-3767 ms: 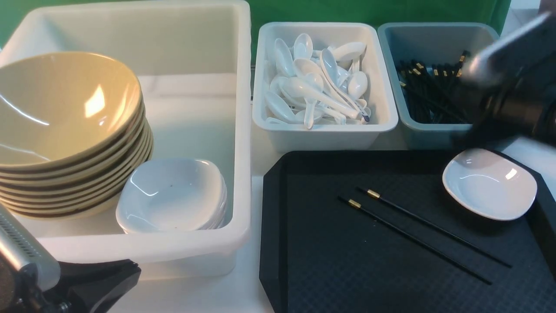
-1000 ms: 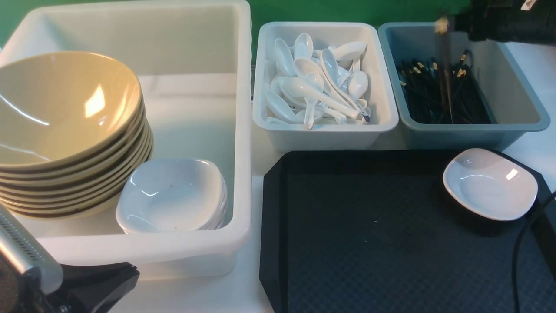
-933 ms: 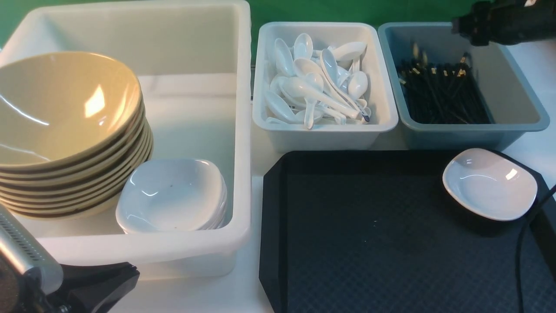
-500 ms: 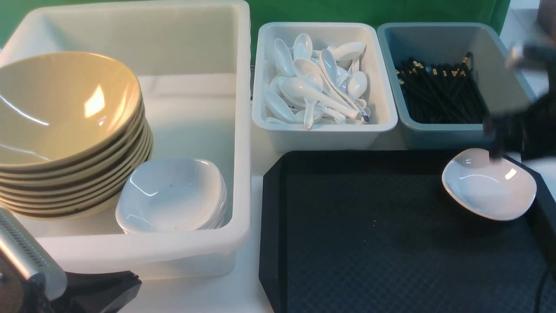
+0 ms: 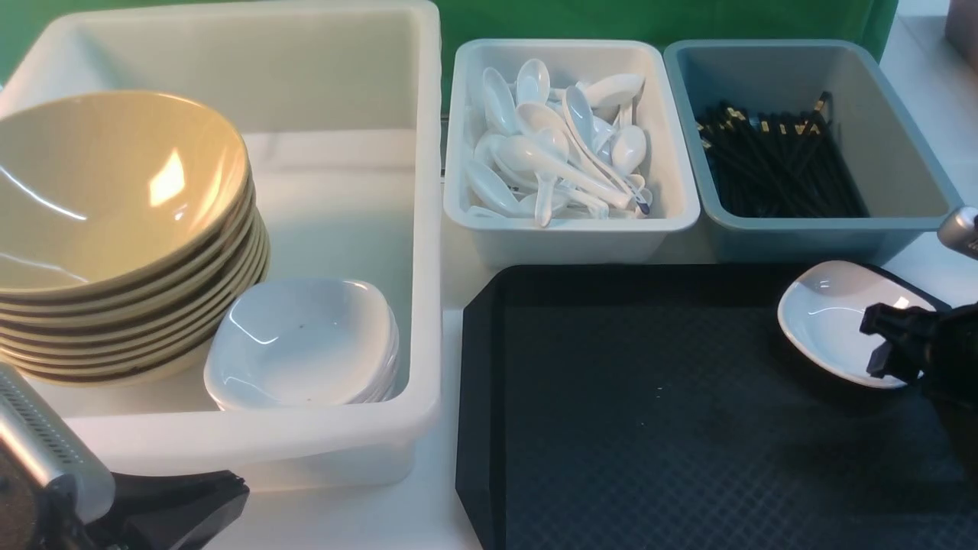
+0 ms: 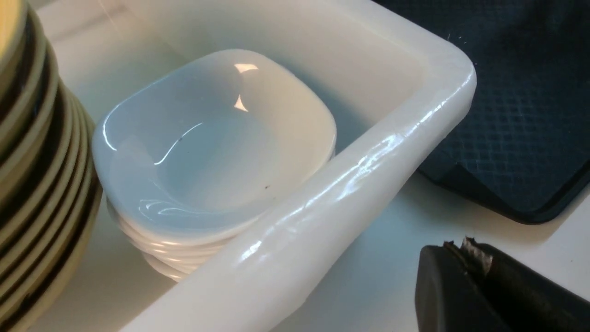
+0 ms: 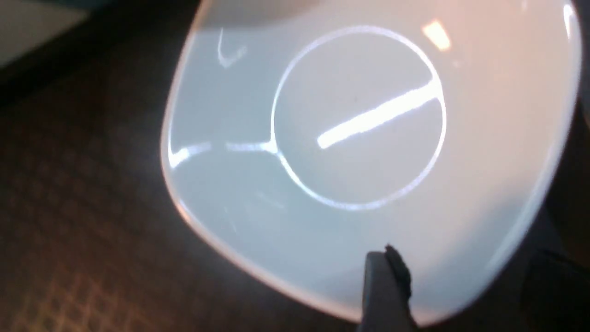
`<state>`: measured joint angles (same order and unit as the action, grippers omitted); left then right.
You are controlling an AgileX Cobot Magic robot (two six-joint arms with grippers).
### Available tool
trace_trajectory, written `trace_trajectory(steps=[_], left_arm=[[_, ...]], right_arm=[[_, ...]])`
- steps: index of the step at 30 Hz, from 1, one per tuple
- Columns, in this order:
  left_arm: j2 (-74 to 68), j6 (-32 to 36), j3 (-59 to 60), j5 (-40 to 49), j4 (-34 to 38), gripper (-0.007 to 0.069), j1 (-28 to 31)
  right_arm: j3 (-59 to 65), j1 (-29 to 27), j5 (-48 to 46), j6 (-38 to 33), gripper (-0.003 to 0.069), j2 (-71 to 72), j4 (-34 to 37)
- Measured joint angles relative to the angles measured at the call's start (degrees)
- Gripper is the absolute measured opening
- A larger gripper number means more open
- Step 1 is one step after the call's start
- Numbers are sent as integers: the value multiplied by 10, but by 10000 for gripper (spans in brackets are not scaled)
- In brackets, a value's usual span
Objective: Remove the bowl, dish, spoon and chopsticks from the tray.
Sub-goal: Use the right arm to grab the plate, then use the right arm to put the plate into the large storage box on the left
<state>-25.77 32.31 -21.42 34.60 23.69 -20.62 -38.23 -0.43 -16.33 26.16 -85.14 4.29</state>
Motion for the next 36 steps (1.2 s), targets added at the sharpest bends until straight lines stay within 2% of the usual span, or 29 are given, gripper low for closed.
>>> trace_trajectory(steps=[7, 12, 15, 17, 19, 20, 21, 25, 30, 32, 33, 36], left_arm=[[0, 0, 0, 0, 1, -8, 0], [0, 0, 0, 0, 1, -8, 0], [0, 0, 0, 0, 1, -8, 0], [0, 0, 0, 0, 1, -8, 0], [0, 0, 0, 0, 1, -8, 0], [0, 0, 0, -2, 1, -8, 0], [0, 0, 0, -4, 1, -8, 0], [1, 0, 0, -11, 6, -8, 0], [31, 11, 0, -26, 12, -8, 0], [53, 19, 0, -26, 12, -8, 0], [55, 18, 0, -26, 12, -8, 0], [89, 20, 0, -26, 6, -8, 0]], right_arm=[[-1, 0, 61, 63, 397, -63, 1], [-1, 0, 93, 68, 314, -75, 2], [-1, 0, 102, 28, 223, -70, 4], [-2, 5, 105, -25, 134, -47, 6], [-2, 10, 104, -51, 104, -33, 7], [-2, 19, 94, -90, 72, -12, 7], [-2, 27, 67, -118, 65, 10, 4], [3, 52, 14, -155, 65, 70, 2], [-15, 146, 9, -180, 65, 197, 2], [-39, 207, 35, -182, 65, 219, 2], [-42, 213, 39, -182, 65, 220, 2], [-104, 323, 101, -185, 65, 188, 2]])
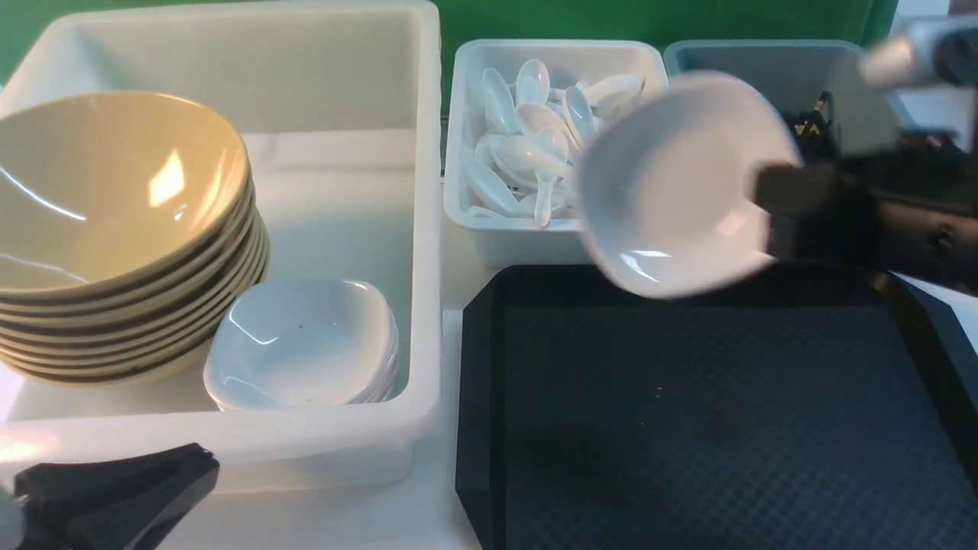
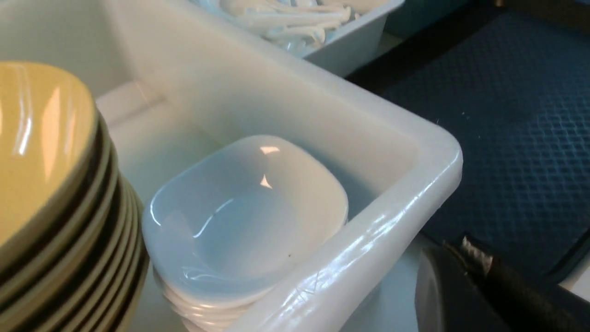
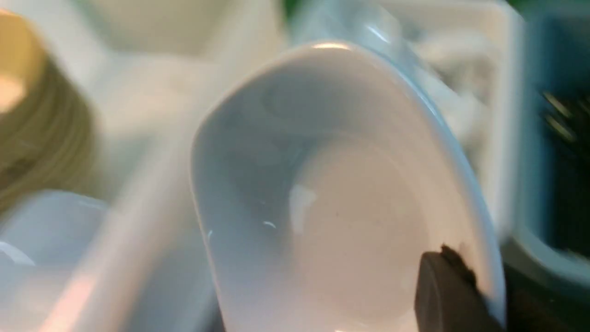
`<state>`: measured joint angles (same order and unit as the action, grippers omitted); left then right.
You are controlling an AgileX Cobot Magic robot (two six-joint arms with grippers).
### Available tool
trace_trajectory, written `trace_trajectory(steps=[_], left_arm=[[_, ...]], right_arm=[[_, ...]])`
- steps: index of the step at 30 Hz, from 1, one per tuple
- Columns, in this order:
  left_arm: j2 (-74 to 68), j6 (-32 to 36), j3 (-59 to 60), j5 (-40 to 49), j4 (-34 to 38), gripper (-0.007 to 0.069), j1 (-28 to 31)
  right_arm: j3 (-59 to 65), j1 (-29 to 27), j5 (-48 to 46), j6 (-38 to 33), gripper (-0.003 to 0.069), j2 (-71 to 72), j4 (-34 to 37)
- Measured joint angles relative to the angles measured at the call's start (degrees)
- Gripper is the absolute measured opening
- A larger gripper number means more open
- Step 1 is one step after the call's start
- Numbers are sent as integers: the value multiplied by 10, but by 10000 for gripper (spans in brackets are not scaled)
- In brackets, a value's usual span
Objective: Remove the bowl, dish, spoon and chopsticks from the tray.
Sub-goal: Use the right arm to put the plate into the large storage box on the left
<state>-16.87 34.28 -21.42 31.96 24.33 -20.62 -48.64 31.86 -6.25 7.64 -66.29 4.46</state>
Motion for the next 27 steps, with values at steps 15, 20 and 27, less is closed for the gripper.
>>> trace_trajectory(steps=[15, 20, 27], left_arm=[[17, 0, 0, 1, -27, -8, 0], [17, 0, 0, 1, -34, -8, 0], [17, 0, 0, -2, -53, -8, 0]], right_arm=[[-345, 150, -133, -121, 230, -372, 1], [-410, 150, -246, -140, 365, -370, -19], [-443, 150, -376, -144, 274, -270, -144]])
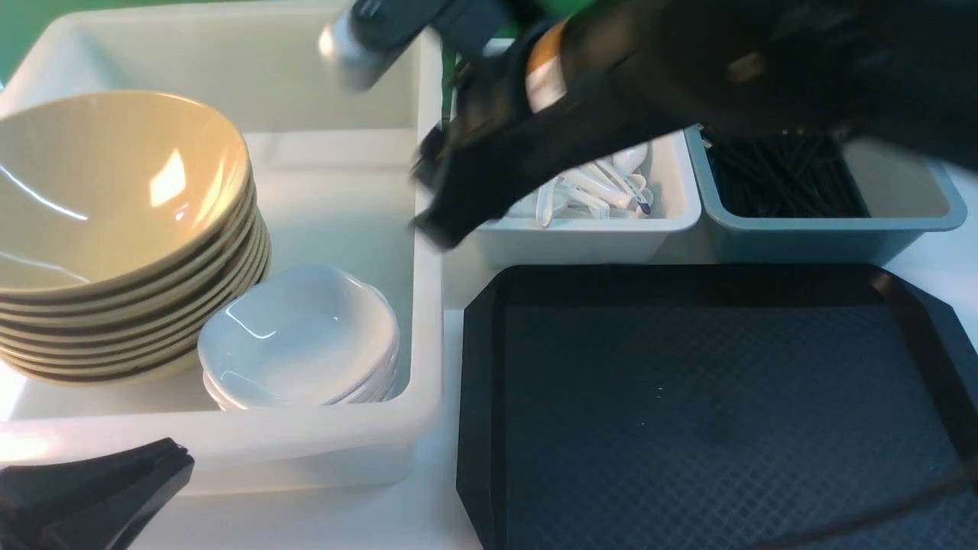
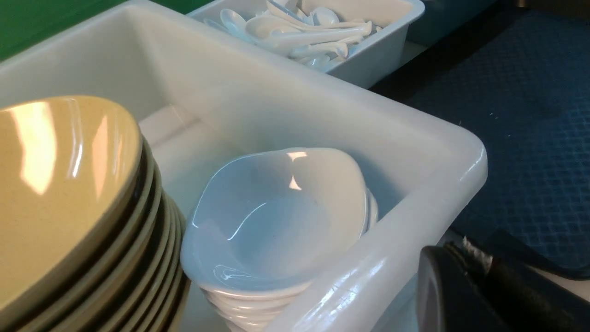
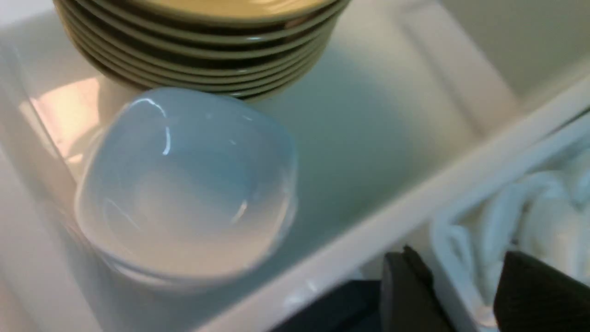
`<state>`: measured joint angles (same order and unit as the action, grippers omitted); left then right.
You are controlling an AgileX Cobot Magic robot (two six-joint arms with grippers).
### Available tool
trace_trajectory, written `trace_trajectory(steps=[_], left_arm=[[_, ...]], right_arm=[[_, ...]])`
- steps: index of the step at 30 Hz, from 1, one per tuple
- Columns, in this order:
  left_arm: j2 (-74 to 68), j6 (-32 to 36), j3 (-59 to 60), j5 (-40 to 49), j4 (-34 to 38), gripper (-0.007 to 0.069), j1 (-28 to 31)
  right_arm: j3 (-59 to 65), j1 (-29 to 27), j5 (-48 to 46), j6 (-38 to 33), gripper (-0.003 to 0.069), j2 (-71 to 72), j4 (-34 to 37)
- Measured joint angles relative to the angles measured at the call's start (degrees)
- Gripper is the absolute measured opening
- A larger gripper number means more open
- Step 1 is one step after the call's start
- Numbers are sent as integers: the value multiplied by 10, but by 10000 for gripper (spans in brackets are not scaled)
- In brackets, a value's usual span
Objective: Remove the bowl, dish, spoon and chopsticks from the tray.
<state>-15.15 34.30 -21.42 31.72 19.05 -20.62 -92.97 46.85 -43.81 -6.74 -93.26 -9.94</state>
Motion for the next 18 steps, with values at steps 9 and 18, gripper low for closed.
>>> trace_trajectory(steps=[9, 18], left_arm=[[0, -4, 0, 2, -12, -8, 0], [0, -4, 0, 3, -6, -8, 0]], right_arm=[[202, 0, -37, 170, 33, 320, -199], [568, 0, 308, 305, 33, 539, -219]])
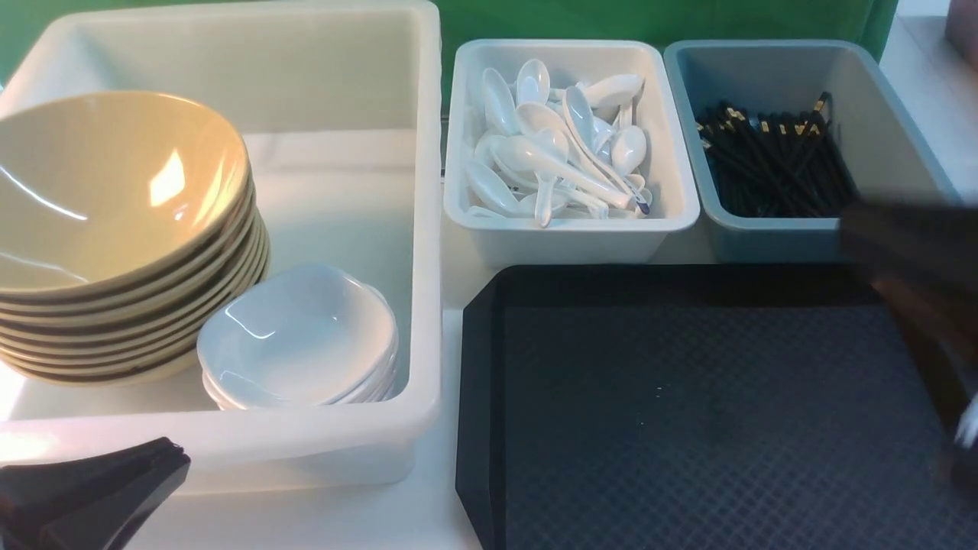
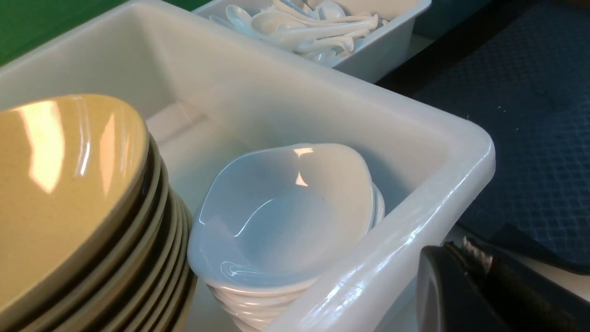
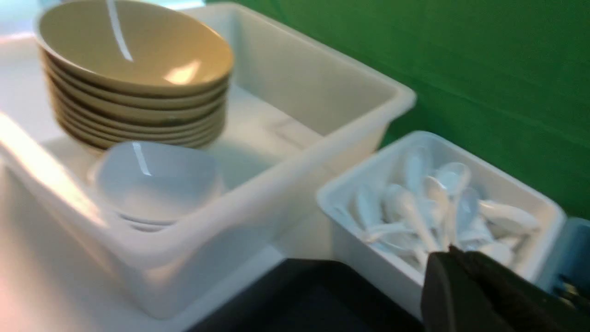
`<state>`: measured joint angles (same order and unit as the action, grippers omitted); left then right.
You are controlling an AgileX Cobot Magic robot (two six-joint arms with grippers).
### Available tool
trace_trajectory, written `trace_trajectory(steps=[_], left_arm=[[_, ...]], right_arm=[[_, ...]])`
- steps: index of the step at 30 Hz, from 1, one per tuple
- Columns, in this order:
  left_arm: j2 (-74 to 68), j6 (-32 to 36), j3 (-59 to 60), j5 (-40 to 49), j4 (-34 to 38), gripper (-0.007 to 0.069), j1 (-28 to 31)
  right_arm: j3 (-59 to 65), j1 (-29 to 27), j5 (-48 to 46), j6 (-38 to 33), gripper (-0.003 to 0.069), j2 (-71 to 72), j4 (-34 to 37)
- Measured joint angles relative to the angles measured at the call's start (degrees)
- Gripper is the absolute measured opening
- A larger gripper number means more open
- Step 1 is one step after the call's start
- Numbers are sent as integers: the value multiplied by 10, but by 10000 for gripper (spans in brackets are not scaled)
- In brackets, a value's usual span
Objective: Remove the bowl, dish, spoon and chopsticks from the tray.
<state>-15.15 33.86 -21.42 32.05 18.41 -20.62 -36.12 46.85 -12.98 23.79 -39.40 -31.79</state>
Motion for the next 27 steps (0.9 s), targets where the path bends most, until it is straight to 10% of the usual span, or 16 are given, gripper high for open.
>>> trace_trajectory(steps=[8, 17, 27], left_arm=[[0, 0, 0, 0, 0, -8, 0], [0, 0, 0, 1, 4, -8, 0], [0, 0, 0, 1, 4, -8, 0]], right_arm=[[223, 0, 269, 87, 35, 18, -9], [234, -22, 143, 106, 38, 144, -6], [305, -226, 107, -147, 42, 394, 166]])
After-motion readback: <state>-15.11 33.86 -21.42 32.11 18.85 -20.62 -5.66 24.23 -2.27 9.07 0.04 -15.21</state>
